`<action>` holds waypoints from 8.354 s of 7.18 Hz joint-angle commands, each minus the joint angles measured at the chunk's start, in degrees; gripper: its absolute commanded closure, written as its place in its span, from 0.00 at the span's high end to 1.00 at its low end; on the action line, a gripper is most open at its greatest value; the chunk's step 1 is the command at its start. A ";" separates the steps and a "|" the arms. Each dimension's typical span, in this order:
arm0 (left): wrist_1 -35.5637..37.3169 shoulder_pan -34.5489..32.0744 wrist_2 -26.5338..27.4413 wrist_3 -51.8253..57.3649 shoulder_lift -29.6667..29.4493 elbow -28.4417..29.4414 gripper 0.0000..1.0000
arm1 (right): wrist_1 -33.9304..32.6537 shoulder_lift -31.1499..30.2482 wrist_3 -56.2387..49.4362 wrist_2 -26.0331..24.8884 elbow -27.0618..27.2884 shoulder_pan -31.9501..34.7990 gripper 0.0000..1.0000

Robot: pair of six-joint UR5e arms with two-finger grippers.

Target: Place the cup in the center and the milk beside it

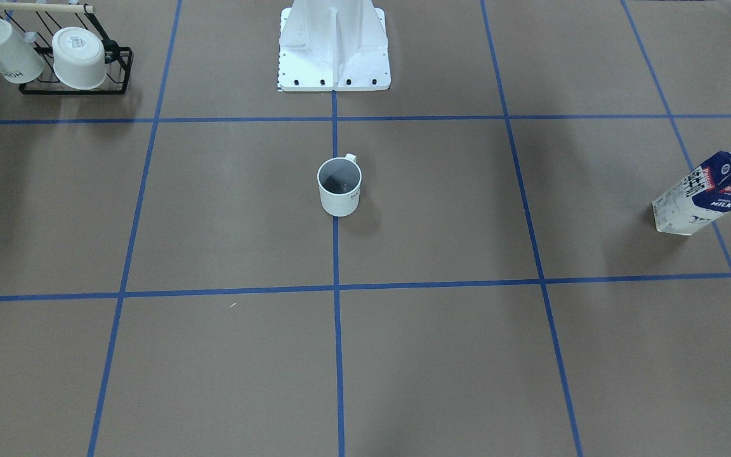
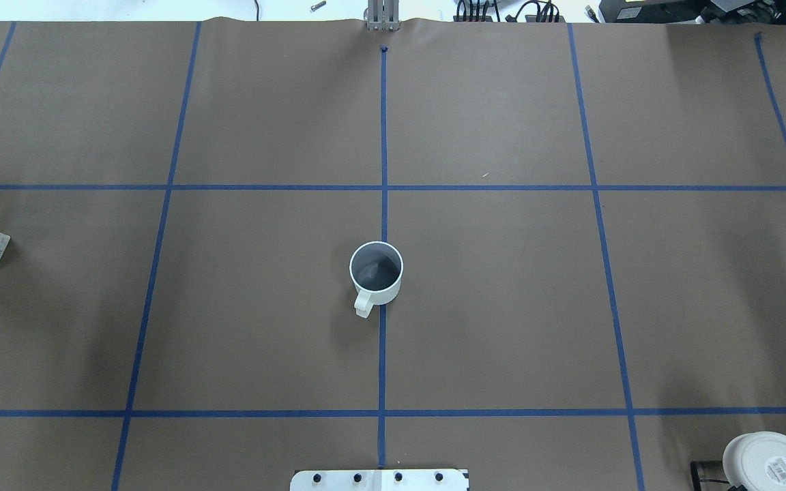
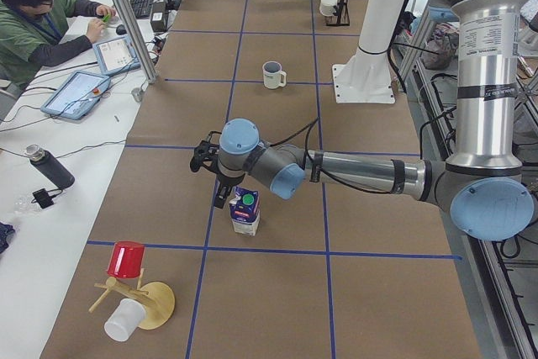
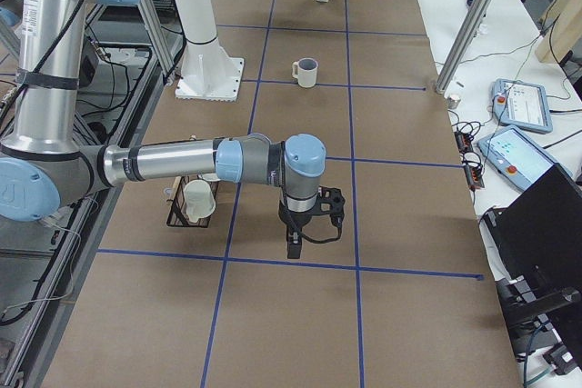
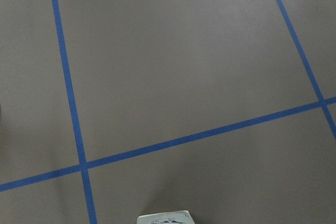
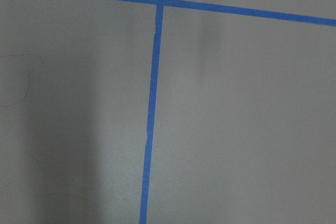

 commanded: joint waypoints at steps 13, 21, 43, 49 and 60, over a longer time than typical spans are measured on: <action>-1.63 5.15 1.98 0.04 3.62 0.34 0.61 | 0.03 0.10 0.27 -0.19 -0.80 -0.27 1.00; -0.92 5.15 2.34 -11.34 1.00 -5.97 0.00 | 0.03 0.10 0.27 -0.19 -0.80 -0.27 1.00; 41.44 42.61 27.74 -56.56 -43.93 -15.39 0.98 | -0.06 0.19 0.27 -0.10 -0.80 -0.35 1.00; 41.09 10.23 10.97 4.11 -18.65 -14.01 0.98 | 0.03 0.10 0.18 -0.19 -2.56 -0.35 1.00; 29.75 -7.51 3.39 29.75 -4.38 2.19 0.98 | 0.03 0.18 -0.08 4.74 -2.47 -0.35 1.00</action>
